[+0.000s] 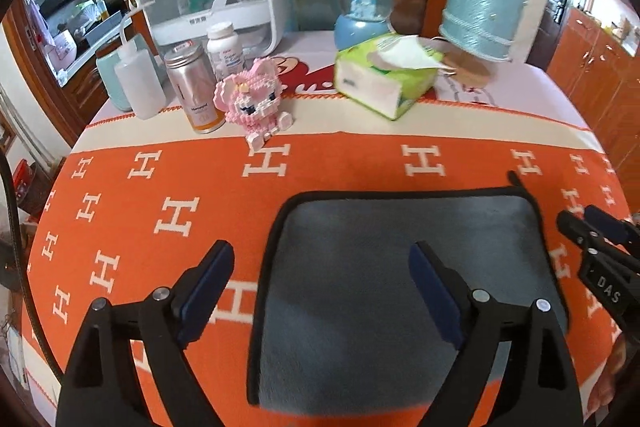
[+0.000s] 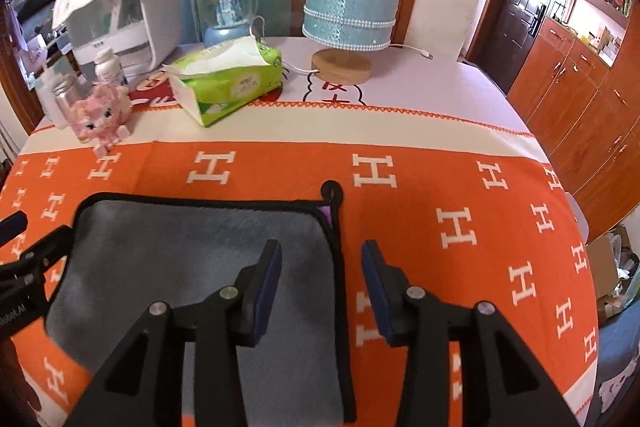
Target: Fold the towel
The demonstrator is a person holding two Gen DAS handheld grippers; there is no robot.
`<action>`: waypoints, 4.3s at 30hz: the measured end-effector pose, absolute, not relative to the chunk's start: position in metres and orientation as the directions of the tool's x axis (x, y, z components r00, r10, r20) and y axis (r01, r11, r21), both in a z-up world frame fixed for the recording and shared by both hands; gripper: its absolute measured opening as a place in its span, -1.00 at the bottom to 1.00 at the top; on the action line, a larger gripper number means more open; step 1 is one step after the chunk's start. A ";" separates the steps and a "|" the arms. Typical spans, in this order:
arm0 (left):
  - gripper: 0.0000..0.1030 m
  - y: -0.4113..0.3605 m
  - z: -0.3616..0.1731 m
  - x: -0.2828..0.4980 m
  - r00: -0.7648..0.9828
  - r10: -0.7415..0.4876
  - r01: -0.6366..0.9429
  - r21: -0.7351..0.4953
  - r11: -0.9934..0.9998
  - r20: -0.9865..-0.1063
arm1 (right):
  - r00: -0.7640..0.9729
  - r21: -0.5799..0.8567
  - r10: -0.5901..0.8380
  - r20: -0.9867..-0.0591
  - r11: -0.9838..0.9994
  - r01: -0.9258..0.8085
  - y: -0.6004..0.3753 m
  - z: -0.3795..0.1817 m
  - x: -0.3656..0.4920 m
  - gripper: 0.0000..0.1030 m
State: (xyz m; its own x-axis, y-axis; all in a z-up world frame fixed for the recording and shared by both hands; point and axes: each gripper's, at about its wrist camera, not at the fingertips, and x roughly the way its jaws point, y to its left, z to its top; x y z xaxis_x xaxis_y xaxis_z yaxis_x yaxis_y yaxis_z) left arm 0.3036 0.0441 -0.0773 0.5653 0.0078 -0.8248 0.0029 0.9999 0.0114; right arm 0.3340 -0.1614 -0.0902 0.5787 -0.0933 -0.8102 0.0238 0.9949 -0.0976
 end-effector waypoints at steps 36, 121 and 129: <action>0.82 0.015 0.027 0.121 0.690 -0.035 0.049 -0.001 0.999 -0.723 | 0.631 -0.027 -0.038 -0.775 0.999 0.027 -0.153 -0.011 0.166 -0.04; 0.98 0.009 0.013 0.014 0.649 -0.008 0.022 0.007 1.000 -0.761 | 0.642 0.031 0.009 -0.766 0.999 0.022 -0.157 -0.012 0.051 0.16; 0.98 0.008 0.011 0.014 0.647 -0.010 0.022 0.006 1.000 -0.762 | 0.640 0.033 0.010 -0.768 0.999 0.024 -0.157 -0.013 0.051 0.16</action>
State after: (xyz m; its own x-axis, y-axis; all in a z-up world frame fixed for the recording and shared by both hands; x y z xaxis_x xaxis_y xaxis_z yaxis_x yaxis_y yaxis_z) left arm 0.0136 0.0083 0.0112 0.6472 -0.0099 -0.7623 0.0223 0.9997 0.0060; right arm 0.0512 -0.1574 -0.0133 0.6404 0.0099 -0.7679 0.0236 0.9992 0.0325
